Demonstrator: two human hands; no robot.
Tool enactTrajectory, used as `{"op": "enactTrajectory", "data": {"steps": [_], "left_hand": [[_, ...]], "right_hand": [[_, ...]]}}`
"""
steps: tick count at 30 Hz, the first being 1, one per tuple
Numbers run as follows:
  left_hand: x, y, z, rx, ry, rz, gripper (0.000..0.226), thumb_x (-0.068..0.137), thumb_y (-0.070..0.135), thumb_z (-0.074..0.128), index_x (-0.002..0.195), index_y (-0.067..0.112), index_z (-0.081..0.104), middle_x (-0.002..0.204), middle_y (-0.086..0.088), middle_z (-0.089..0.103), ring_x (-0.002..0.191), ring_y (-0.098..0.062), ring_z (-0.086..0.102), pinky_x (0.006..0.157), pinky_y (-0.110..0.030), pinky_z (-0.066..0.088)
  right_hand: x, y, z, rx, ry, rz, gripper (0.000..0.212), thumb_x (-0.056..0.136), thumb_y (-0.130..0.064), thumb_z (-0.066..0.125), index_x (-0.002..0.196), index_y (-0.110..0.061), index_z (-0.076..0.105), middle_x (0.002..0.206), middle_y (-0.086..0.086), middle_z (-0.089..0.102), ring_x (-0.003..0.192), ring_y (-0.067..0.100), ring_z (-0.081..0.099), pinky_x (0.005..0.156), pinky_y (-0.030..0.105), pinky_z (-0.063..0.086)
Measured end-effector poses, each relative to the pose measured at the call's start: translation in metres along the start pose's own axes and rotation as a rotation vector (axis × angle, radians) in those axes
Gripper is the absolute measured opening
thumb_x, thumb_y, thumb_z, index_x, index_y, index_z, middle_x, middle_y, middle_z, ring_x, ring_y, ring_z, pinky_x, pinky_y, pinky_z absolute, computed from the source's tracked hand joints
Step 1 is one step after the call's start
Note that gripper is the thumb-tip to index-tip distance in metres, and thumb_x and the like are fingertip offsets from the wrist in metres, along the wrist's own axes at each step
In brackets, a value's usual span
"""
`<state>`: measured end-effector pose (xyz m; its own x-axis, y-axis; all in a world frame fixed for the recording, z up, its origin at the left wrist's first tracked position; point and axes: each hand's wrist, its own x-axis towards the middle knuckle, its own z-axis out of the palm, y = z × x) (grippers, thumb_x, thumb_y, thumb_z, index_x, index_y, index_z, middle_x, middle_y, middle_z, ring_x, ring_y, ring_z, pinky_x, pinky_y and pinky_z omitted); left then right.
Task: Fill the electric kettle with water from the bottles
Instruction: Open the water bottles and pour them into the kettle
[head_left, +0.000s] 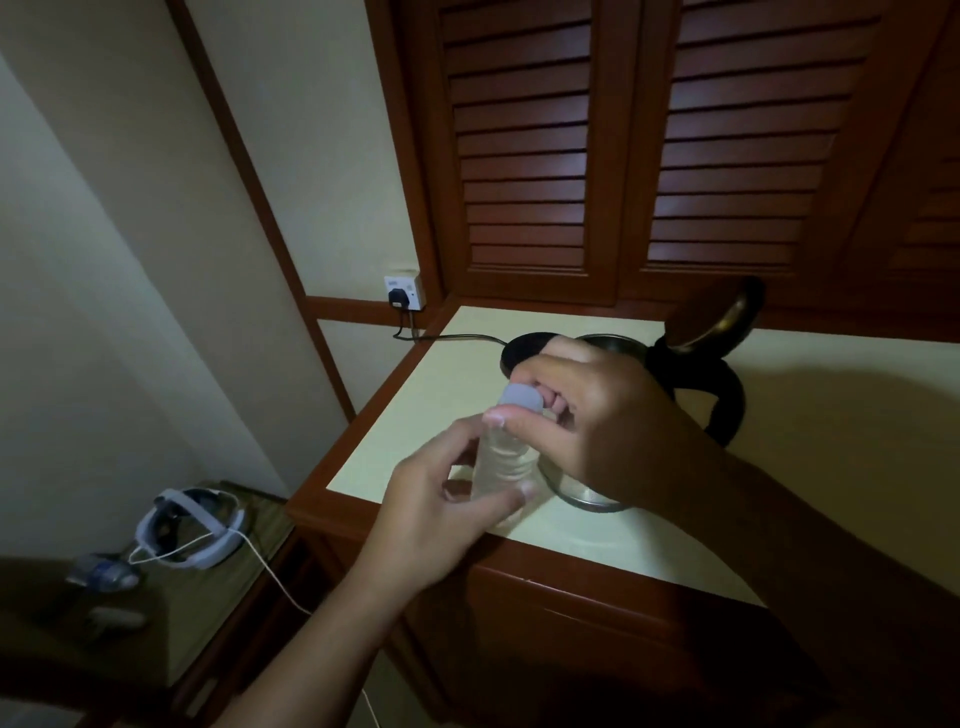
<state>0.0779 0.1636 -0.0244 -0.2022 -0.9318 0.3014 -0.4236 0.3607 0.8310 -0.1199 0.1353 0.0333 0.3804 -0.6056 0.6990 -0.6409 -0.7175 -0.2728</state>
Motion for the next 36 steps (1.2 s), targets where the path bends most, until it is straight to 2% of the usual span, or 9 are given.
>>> {"op": "enactTrajectory", "data": {"steps": [4,7,10,12,14,20,27,30,36], "left_hand": [[0.0,0.013,0.004,-0.058,-0.169,0.006,0.05,0.084,0.018,0.089,0.126,0.038,0.069,0.112,0.017,0.077,0.107,-0.009,0.072,0.083,-0.025,0.061],[0.005,0.017,0.01,-0.098,-0.265,0.005,0.046,0.087,0.016,0.086,0.126,0.034,0.071,0.113,0.008,0.078,0.109,-0.017,0.072,0.09,-0.032,0.061],[0.009,0.021,0.017,-0.148,-0.323,0.02,0.041,0.085,0.022,0.083,0.125,0.027,0.072,0.112,-0.001,0.077,0.107,-0.026,0.072,0.094,-0.043,0.058],[0.01,0.023,0.021,-0.188,-0.35,0.024,0.044,0.087,0.012,0.082,0.127,0.026,0.071,0.114,-0.001,0.077,0.109,-0.023,0.072,0.092,-0.034,0.058],[0.01,0.025,0.025,-0.216,-0.375,0.022,0.05,0.087,0.004,0.081,0.131,0.024,0.068,0.117,0.002,0.078,0.111,-0.018,0.073,0.092,-0.025,0.055],[0.009,0.023,0.034,-0.16,-0.388,0.024,0.053,0.087,0.006,0.084,0.133,0.025,0.066,0.119,0.003,0.076,0.114,-0.02,0.071,0.095,-0.03,0.057],[0.009,0.024,0.037,-0.088,-0.281,0.012,0.058,0.087,0.012,0.084,0.138,0.029,0.064,0.124,0.013,0.075,0.116,-0.01,0.071,0.097,-0.031,0.059],[0.011,0.026,0.033,-0.104,-0.25,0.004,0.057,0.086,0.023,0.082,0.14,0.032,0.063,0.127,0.015,0.074,0.117,-0.008,0.07,0.098,-0.036,0.06],[0.023,0.03,0.02,-0.012,-0.155,-0.026,0.065,0.085,0.049,0.075,0.148,0.043,0.056,0.145,0.017,0.063,0.134,-0.013,0.059,0.101,-0.044,0.058]], "right_hand": [[-0.002,0.006,-0.035,-0.048,-0.227,-0.065,0.021,0.098,-0.034,0.061,0.096,-0.017,0.073,0.087,-0.011,0.049,0.072,0.004,0.042,0.07,0.012,0.036],[-0.002,0.015,-0.055,-0.08,-0.399,-0.138,0.019,0.097,-0.016,0.062,0.113,-0.015,0.072,0.109,0.001,0.062,0.095,0.007,0.052,0.087,0.011,0.036],[-0.005,0.02,-0.071,0.014,-0.478,-0.095,0.033,0.094,-0.002,0.065,0.125,-0.016,0.066,0.124,0.001,0.06,0.113,0.013,0.056,0.098,0.028,0.044],[-0.01,0.021,-0.078,0.042,-0.495,-0.048,0.038,0.094,0.0,0.065,0.127,-0.02,0.066,0.128,-0.005,0.059,0.118,0.012,0.057,0.098,0.035,0.049],[-0.018,0.023,-0.083,0.074,-0.483,0.0,0.038,0.094,-0.003,0.067,0.126,-0.025,0.065,0.127,-0.011,0.06,0.117,0.009,0.059,0.096,0.035,0.052],[-0.057,0.023,-0.092,0.119,-0.226,0.071,0.04,0.097,0.008,0.054,0.122,-0.019,0.068,0.128,-0.007,0.062,0.12,0.004,0.055,0.099,0.011,0.04],[-0.131,0.035,-0.053,0.146,0.105,0.543,0.012,0.093,-0.025,0.073,0.104,-0.022,0.07,0.105,-0.014,0.07,0.097,-0.002,0.067,0.087,0.009,0.05],[-0.164,0.05,-0.026,-0.058,0.055,0.676,0.014,0.096,-0.032,0.069,0.105,-0.024,0.074,0.106,-0.016,0.071,0.097,-0.003,0.063,0.091,0.007,0.041],[-0.177,0.061,-0.008,-0.3,-0.128,0.618,0.005,0.089,-0.022,0.076,0.092,-0.02,0.08,0.098,-0.008,0.078,0.092,0.012,0.07,0.091,0.02,0.035]]}}
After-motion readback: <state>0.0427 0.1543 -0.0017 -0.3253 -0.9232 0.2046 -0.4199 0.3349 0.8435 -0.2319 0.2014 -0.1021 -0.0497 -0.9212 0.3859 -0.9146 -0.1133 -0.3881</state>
